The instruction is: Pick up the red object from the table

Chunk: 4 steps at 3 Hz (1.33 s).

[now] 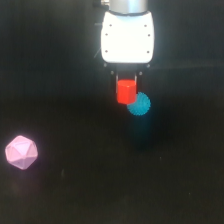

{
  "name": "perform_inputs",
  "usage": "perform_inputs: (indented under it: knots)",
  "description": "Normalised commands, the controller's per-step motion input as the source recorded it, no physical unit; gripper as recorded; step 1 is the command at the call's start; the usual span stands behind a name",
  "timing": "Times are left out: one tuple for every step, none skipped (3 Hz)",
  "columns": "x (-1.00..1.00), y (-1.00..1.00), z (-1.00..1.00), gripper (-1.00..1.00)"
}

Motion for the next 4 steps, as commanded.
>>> perform_inputs:
  knots:
    - [0.51, -0.27, -0.29, -1.00]
    - [-0.19, -0.43, -0.37, -0.95]
    - [0.28, -0.74, -0.60, -0.89]
    - [0.00, -0.24, -0.32, -0.88]
